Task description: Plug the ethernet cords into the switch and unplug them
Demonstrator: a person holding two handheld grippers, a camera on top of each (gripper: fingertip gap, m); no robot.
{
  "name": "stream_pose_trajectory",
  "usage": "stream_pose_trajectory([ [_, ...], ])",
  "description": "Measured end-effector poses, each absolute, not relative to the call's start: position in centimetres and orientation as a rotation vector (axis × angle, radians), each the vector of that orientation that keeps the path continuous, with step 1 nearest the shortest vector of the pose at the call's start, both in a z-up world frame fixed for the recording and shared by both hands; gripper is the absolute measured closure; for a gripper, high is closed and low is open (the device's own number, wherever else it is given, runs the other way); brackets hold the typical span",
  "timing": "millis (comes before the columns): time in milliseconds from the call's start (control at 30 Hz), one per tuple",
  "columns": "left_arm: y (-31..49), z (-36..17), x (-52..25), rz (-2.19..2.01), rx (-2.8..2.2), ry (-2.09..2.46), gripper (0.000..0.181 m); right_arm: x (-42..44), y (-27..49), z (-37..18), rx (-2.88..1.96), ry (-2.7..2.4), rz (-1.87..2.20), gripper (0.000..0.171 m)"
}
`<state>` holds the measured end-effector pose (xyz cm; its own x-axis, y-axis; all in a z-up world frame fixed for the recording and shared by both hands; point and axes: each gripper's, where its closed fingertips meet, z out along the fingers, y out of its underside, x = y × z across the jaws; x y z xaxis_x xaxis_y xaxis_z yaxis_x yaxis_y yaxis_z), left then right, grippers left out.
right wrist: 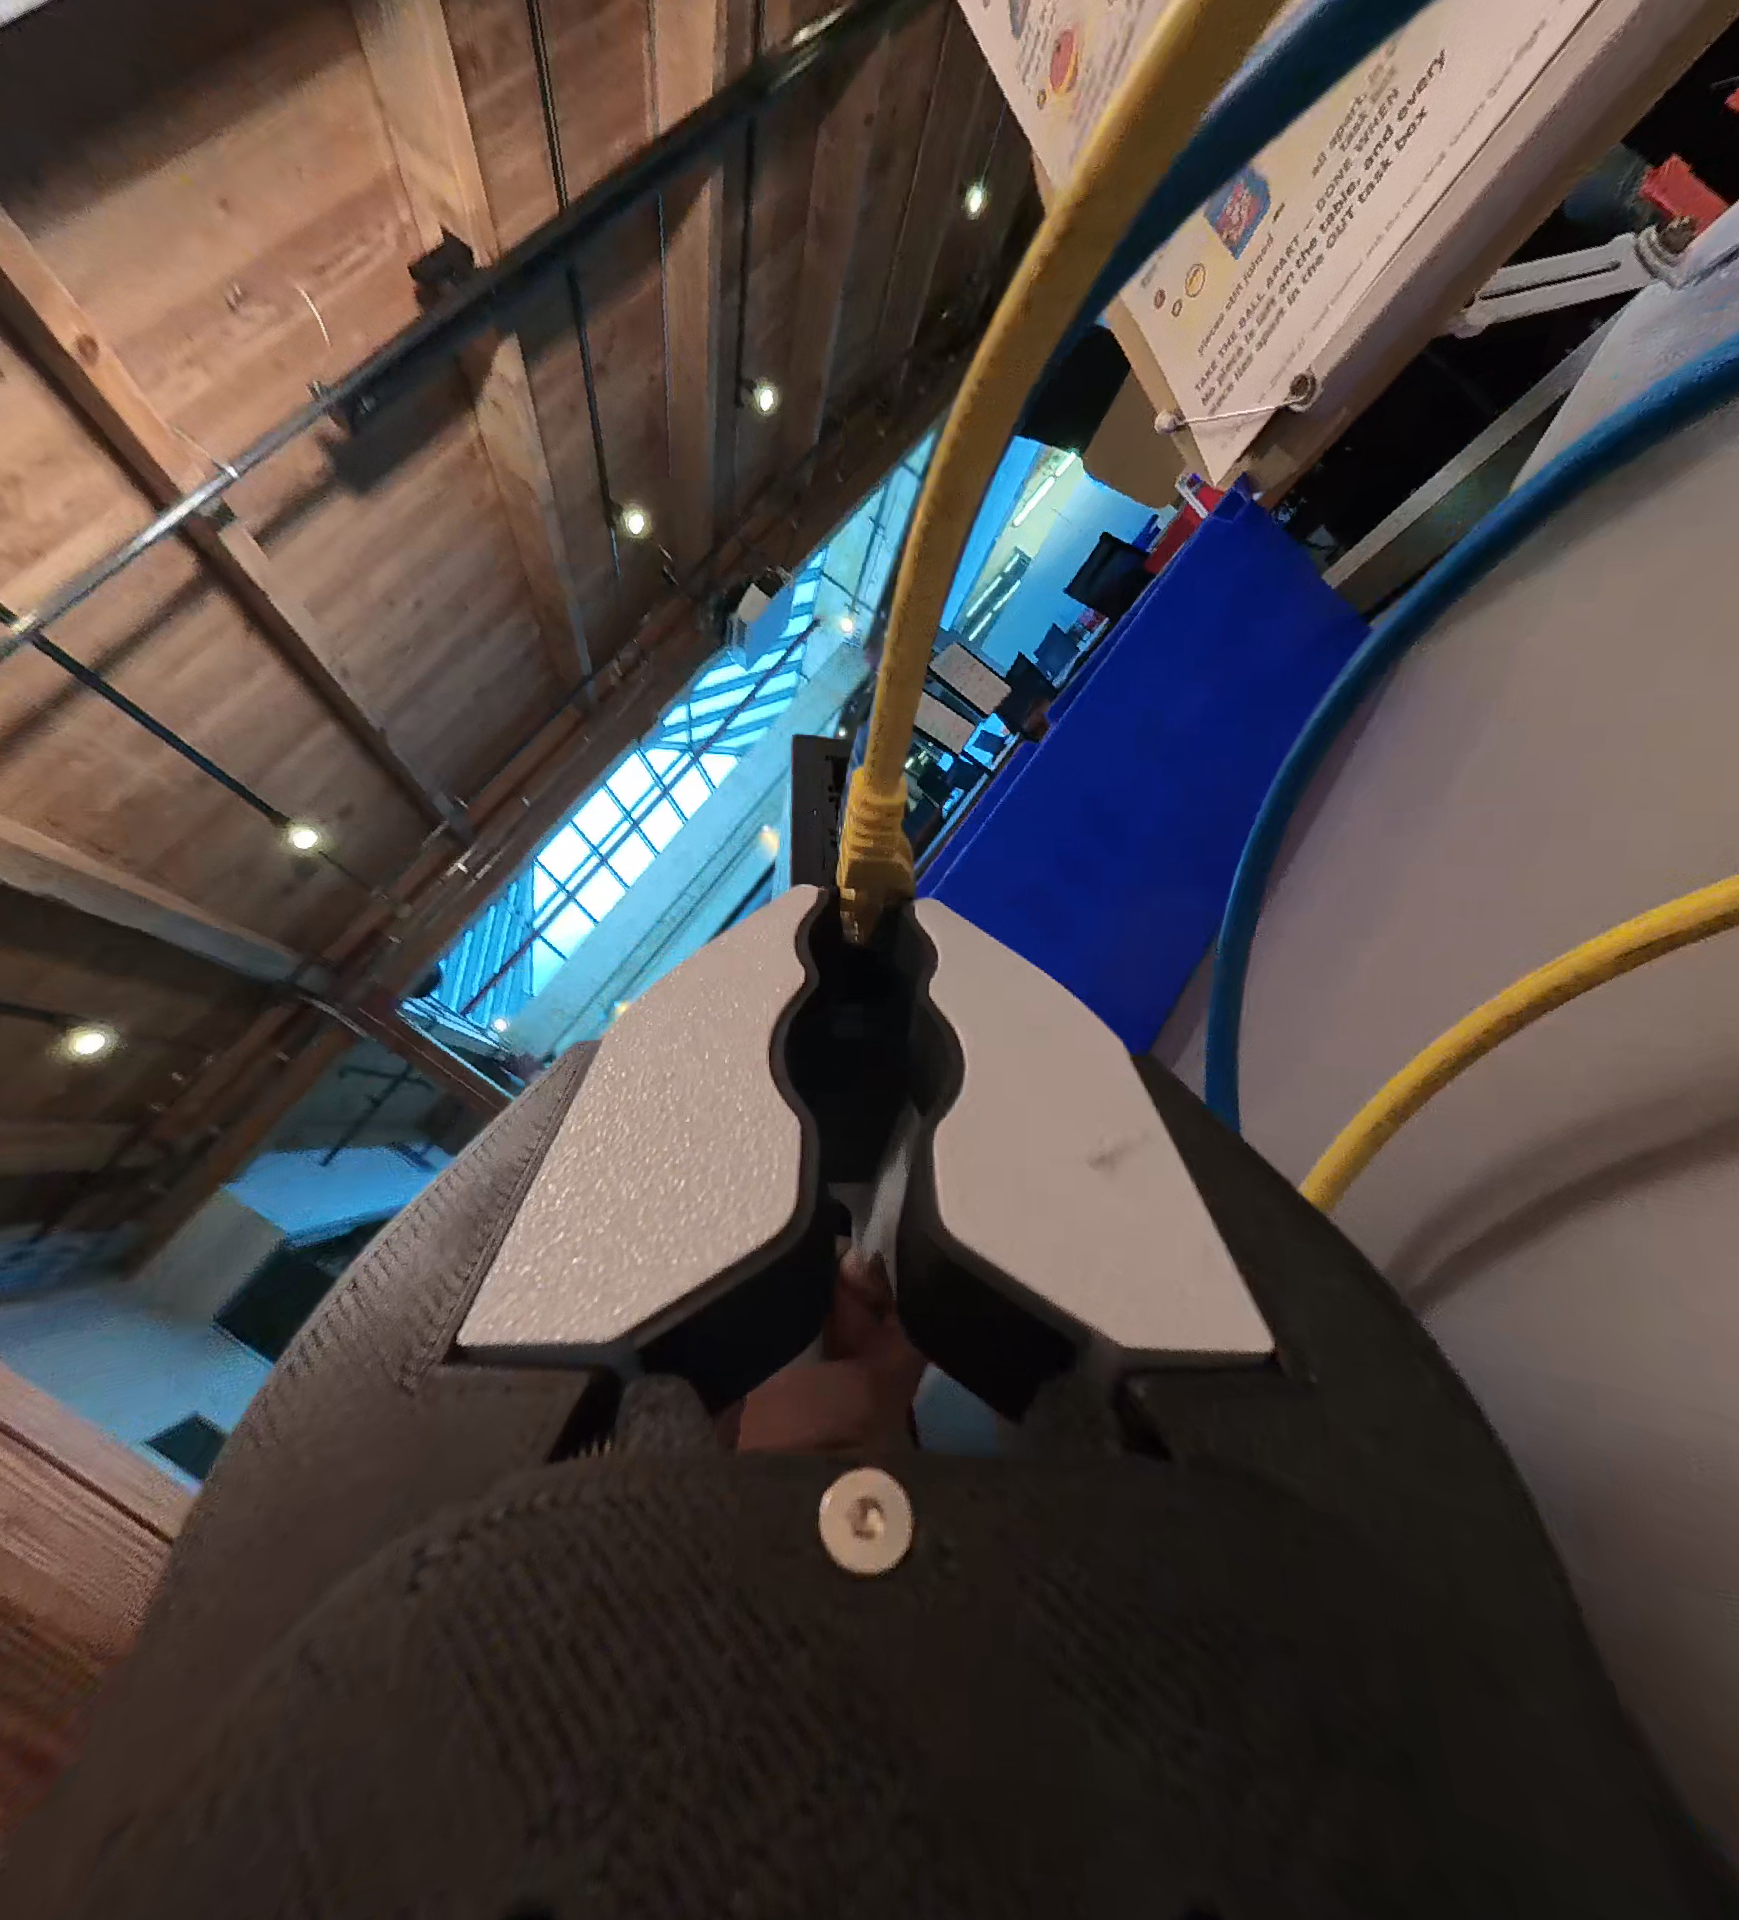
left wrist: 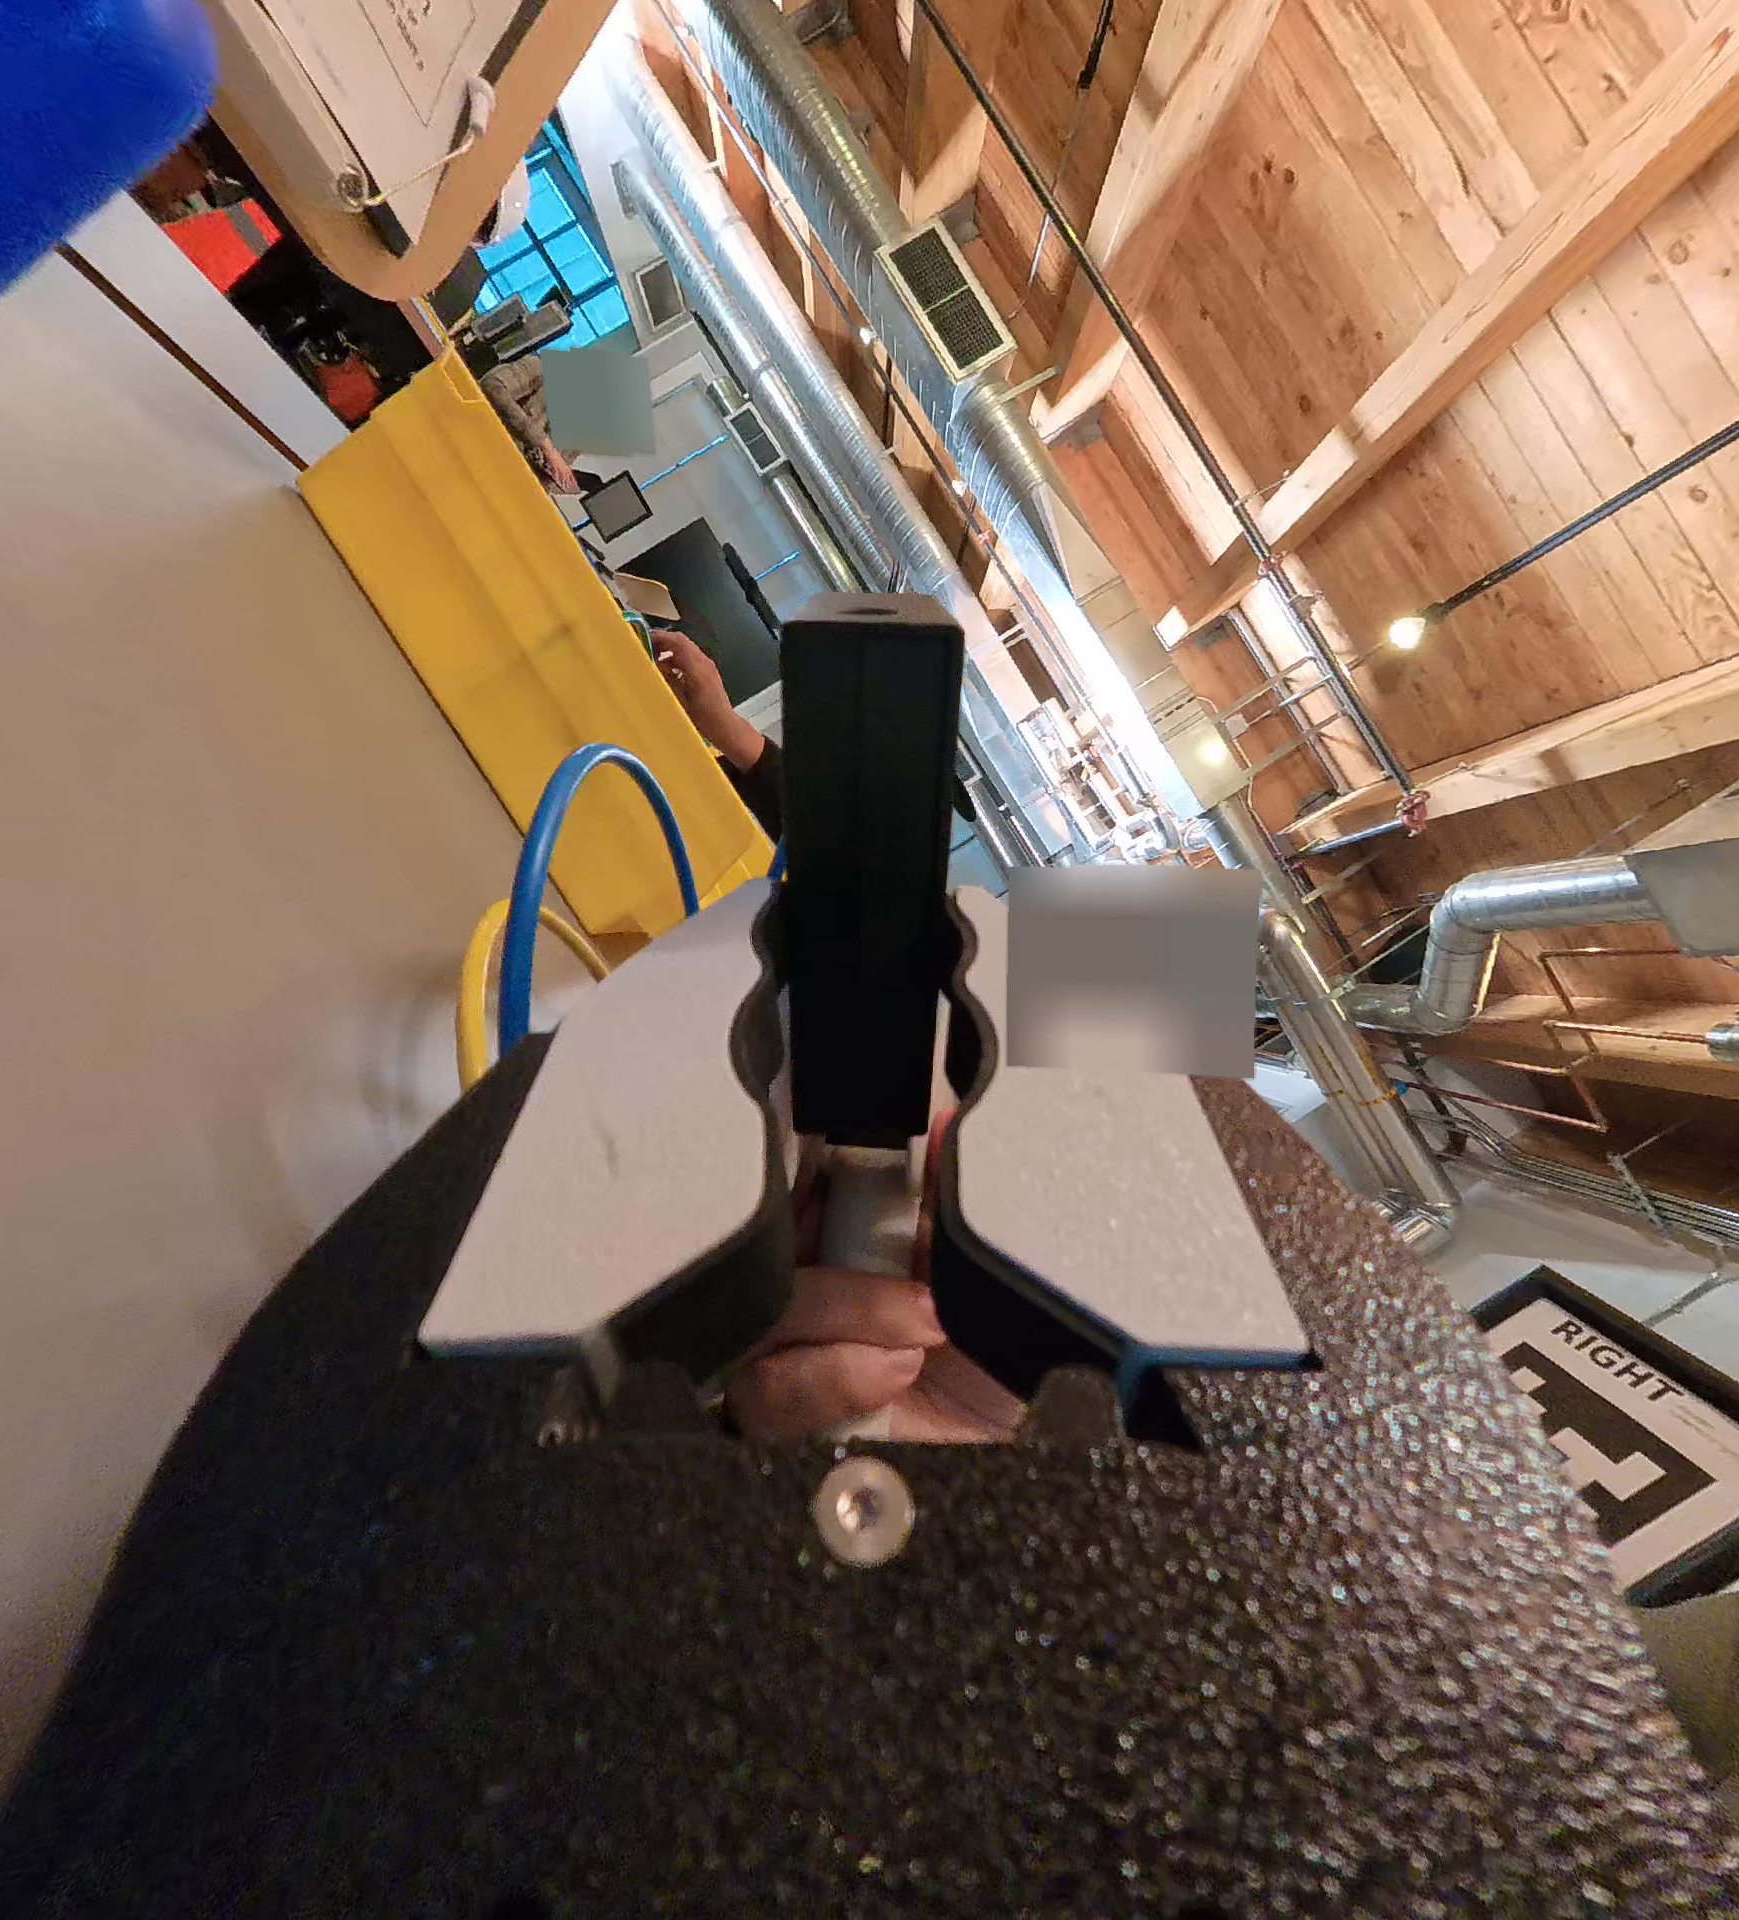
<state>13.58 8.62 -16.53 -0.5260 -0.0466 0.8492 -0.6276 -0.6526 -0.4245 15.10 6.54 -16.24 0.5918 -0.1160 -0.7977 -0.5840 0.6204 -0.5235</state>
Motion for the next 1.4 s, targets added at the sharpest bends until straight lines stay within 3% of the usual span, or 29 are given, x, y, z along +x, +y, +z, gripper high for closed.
stream_pose_trajectory([
  [1400, 8.76, -15.94, 13.47, 2.276, 1.248, -0.958, 0.154, 14.65, 6.18, -15.79, -0.747, 0.942, 0.415, 0.158],
])
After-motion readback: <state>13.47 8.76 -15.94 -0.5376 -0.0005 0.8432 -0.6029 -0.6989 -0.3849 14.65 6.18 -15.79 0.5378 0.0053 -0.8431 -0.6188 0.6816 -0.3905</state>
